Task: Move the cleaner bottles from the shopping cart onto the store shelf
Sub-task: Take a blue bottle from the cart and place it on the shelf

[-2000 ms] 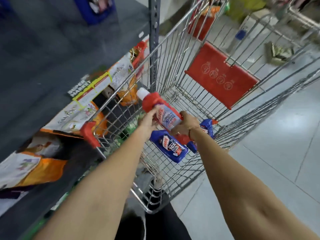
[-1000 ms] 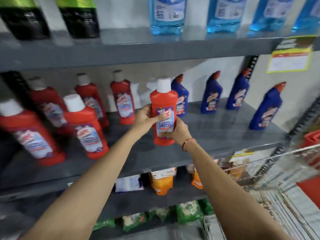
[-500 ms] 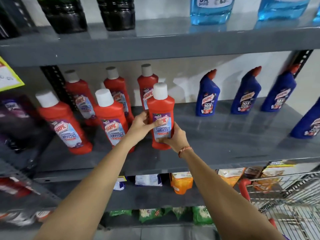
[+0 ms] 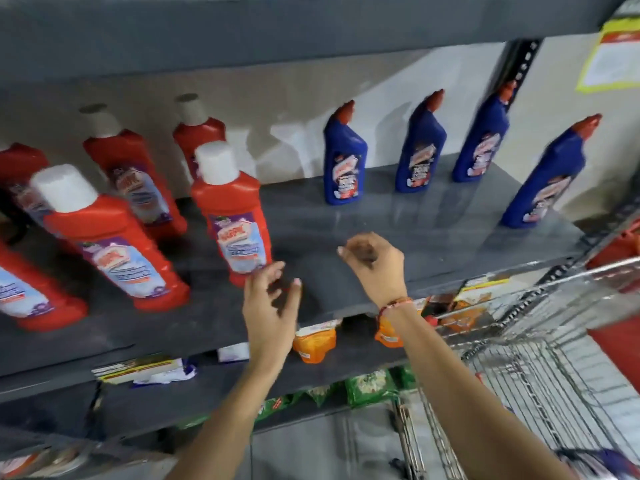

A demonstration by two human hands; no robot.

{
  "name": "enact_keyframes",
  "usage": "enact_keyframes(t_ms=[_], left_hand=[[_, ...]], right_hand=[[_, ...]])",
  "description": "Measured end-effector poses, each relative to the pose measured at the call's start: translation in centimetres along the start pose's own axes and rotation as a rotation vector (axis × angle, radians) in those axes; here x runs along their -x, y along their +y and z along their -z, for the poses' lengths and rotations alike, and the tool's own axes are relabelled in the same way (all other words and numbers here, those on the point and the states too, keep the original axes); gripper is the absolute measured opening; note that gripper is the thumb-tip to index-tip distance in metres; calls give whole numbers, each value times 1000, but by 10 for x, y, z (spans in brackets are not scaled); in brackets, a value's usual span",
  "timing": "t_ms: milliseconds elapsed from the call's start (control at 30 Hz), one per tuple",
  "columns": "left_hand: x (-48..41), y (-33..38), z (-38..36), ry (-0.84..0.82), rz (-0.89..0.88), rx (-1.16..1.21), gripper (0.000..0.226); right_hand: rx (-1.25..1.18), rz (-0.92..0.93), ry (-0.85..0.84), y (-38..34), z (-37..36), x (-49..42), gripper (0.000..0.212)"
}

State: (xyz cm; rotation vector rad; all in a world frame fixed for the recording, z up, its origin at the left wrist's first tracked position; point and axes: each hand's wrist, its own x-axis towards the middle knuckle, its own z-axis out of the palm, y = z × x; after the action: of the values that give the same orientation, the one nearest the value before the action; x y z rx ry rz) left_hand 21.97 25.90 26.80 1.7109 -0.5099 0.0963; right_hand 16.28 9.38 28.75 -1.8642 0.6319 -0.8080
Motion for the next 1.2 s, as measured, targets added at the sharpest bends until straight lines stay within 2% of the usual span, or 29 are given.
enact_keyframes(t_ms=[133, 267, 433, 533, 567, 633, 667, 733, 933, 1033, 1133, 1200], left_hand=[[33, 20, -86, -345, -90, -11, 22], [61, 28, -162, -654, -141, -66, 22], [106, 7, -257, -920, -211, -215, 18], [134, -17, -309, -1132, -78, -503, 22], [143, -26, -324, -1226, -5, -627, 25], [165, -48, -351, -1349, 199, -729, 28], [175, -59, -361, -1367, 311, -736, 30], [199, -89, -380, -1362, 511, -740, 34], [266, -172, -401, -1345, 895, -609, 47], [288, -198, -407, -1189, 1072, -399, 69], [298, -219, -409, -1057, 1160, -348, 58], [284, -200, -410, -1036, 1102, -356, 68]], right_hand=[[25, -35, 212, 36, 81, 11, 9], [70, -139, 322, 86, 150, 31, 13], [293, -434, 404, 191, 226, 78, 20], [403, -754, 201, 254, 244, 105, 20], [450, -877, 83, 271, 245, 111, 21], [533, -1070, -204, 308, 246, 126, 37], [585, -1115, -326, 322, 247, 133, 45], [646, -1194, -452, 350, 249, 146, 51], [670, -1324, -561, 410, 251, 160, 66], [565, -1368, -602, 430, 249, 164, 73], [509, -1329, -548, 436, 244, 165, 82], [491, -1276, -496, 430, 242, 158, 87]])
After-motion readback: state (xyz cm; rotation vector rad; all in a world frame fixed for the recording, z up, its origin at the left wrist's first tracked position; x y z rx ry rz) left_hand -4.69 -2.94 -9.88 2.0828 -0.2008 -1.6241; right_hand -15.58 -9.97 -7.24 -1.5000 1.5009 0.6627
